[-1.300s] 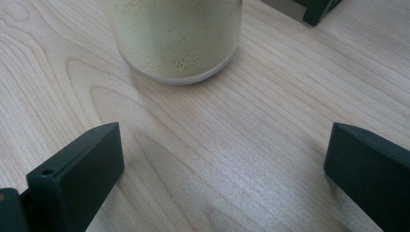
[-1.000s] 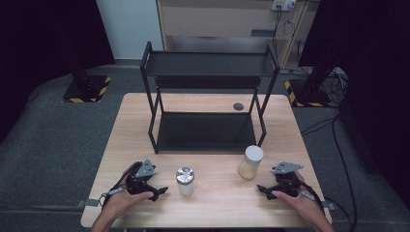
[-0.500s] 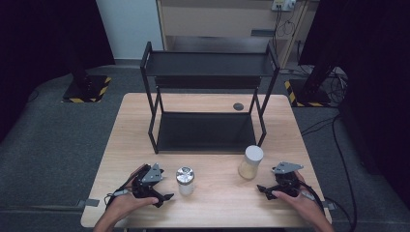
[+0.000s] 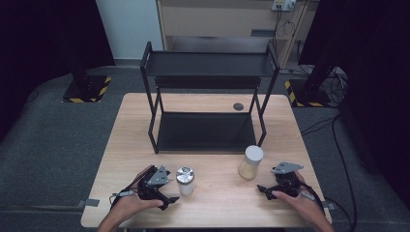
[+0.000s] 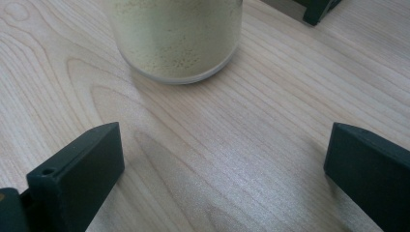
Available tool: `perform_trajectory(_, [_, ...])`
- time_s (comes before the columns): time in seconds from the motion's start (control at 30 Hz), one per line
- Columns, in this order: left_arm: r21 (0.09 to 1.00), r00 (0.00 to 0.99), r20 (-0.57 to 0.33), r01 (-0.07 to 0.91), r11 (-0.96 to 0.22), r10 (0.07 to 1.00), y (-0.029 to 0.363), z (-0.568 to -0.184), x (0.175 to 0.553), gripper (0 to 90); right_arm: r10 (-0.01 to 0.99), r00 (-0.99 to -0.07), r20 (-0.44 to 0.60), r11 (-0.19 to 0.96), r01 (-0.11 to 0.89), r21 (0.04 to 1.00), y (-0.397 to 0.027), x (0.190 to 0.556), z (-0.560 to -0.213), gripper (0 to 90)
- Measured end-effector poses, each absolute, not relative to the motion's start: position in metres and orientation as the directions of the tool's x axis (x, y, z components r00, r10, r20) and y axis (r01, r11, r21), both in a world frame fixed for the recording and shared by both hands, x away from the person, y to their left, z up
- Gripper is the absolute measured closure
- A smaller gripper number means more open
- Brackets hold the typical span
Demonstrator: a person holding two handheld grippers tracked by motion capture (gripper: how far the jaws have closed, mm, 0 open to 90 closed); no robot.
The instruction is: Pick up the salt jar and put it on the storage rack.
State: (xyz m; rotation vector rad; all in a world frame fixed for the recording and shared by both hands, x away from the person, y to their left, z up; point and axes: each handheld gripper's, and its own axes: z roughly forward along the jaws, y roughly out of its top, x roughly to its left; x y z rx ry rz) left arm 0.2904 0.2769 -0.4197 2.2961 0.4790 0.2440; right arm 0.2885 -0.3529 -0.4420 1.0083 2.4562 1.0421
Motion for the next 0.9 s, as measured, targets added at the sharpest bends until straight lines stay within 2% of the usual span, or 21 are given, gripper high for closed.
perform_trajectory(0.57, [0.75,0.918,0.011,0.255,-0.611,0.396,0.264,-0.424,0.295,3.2,0.7,-0.714,0.007,0.494,0.492,0.717,-0.353,0.289,-0.442,1.3])
perform_trajectory(0.9, [0.772,0.92,0.005,0.246,-0.586,0.392,0.26,-0.427,0.296,9.3,0.7,-0.714,0.007,0.494,0.492,0.717,-0.353,0.289,-0.442,1.3])
